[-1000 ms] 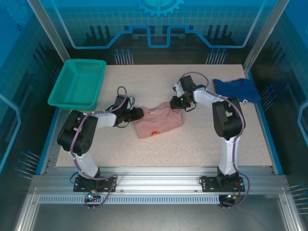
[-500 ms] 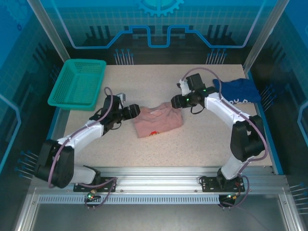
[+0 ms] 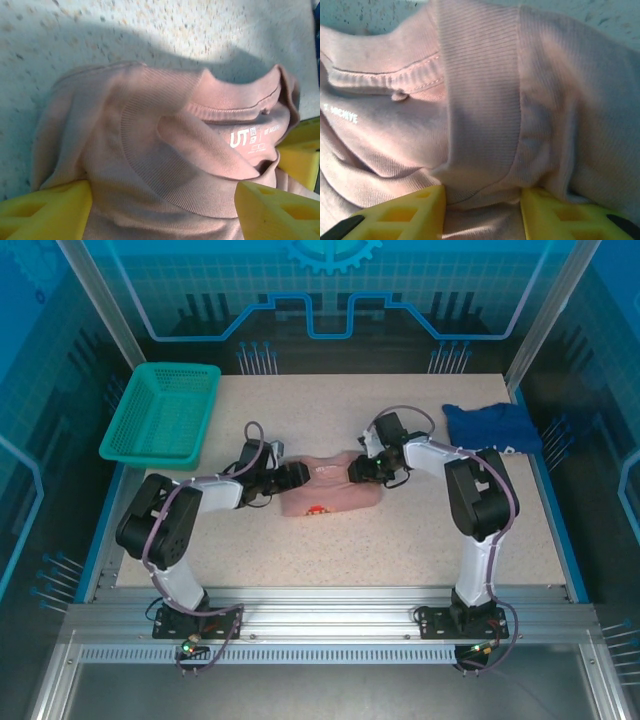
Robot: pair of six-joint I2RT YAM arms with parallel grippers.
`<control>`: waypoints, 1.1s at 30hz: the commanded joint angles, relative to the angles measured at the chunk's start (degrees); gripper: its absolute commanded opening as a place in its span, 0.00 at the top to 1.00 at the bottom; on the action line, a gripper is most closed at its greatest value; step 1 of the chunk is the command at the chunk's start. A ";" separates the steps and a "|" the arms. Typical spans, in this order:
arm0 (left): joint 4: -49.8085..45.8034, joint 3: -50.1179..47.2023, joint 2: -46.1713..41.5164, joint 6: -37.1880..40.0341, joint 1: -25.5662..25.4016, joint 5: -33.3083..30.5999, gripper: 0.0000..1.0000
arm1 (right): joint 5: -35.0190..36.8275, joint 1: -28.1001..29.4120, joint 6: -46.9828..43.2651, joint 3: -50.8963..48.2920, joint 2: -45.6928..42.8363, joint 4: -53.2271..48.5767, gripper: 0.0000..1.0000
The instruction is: Fold the inside-out t-shirt
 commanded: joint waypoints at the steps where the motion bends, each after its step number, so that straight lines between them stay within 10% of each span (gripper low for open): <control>1: 0.13 -0.22 -3.04 -0.20 0.53 2.14 0.23 | -0.83 -1.05 -1.75 0.95 -3.88 -3.50 0.55; 9: -11.05 -6.18 -15.90 1.53 0.71 -2.75 0.20 | 3.12 -1.88 0.42 -8.88 -16.28 -3.32 0.43; 21: -12.31 1.92 -2.38 -1.93 -1.40 2.74 0.27 | -0.15 -1.45 5.14 -0.36 0.35 -0.81 0.26; 27: -6.23 0.85 2.73 -5.64 -2.68 5.48 0.37 | -5.18 0.85 9.14 -1.04 3.50 3.56 0.35; 33: -6.36 0.42 2.64 -5.21 -2.64 4.49 0.39 | -5.94 0.79 10.35 0.91 4.65 5.18 0.69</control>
